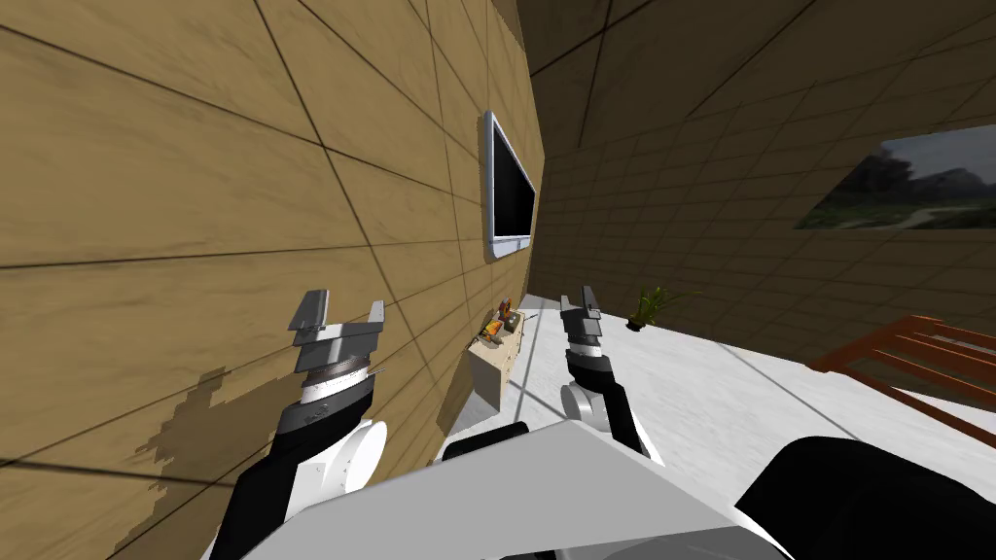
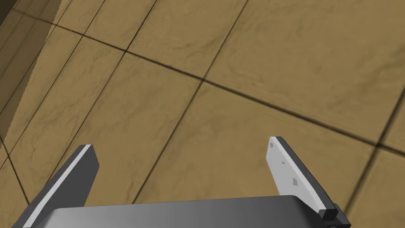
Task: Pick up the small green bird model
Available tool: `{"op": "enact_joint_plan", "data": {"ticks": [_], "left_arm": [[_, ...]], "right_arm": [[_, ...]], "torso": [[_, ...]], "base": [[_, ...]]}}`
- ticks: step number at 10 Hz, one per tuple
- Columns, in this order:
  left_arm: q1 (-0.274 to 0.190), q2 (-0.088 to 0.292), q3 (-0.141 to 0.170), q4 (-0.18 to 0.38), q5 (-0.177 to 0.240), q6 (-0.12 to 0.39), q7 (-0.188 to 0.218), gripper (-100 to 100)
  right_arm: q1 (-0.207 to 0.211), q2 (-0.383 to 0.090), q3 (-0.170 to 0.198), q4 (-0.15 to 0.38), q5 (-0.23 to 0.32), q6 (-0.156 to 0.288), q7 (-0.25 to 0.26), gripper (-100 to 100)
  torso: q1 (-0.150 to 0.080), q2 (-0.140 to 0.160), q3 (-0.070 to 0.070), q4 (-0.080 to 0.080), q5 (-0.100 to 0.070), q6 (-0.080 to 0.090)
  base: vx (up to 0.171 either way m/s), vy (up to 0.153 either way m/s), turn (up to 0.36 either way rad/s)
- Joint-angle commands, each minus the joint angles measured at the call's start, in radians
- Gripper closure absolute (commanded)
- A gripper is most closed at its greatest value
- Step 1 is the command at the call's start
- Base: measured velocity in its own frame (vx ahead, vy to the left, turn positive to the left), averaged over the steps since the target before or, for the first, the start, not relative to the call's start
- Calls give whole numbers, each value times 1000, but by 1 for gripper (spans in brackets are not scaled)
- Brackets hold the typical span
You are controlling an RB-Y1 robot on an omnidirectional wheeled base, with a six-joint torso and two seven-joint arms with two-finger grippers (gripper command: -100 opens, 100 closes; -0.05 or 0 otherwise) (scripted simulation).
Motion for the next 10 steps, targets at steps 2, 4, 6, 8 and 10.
{"op": "enact_joint_plan", "data": {"ticks": [2,4,6,8,10], "left_arm": [[0,0,0,0,0,0,0,0],[0,0,0,0,0,0,0,0],[0,0,0,0,0,0,0,0],[0,0,0,0,0,0,0,0],[0,0,0,0,0,0,0,0]], "right_arm": [[-11,-72,-10,15,-18,19,10,-100],[-25,-130,-24,37,-44,47,26,-100],[-42,-186,-45,66,-79,88,48,-100],[-59,-234,-71,103,-121,139,76,-100],[-67,-256,-86,125,-143,169,92,-100]], "torso": [[-2,-1,-1,0,0,0],[-9,-3,-1,-1,-2,-1],[-13,-2,-1,0,-3,-1],[-16,-4,-3,-1,-4,-1],[-13,-4,-2,-1,-3,0]], "base": [[26,-60,180],[26,-144,301],[35,-203,394],[31,-231,450],[1,-164,344]]}}
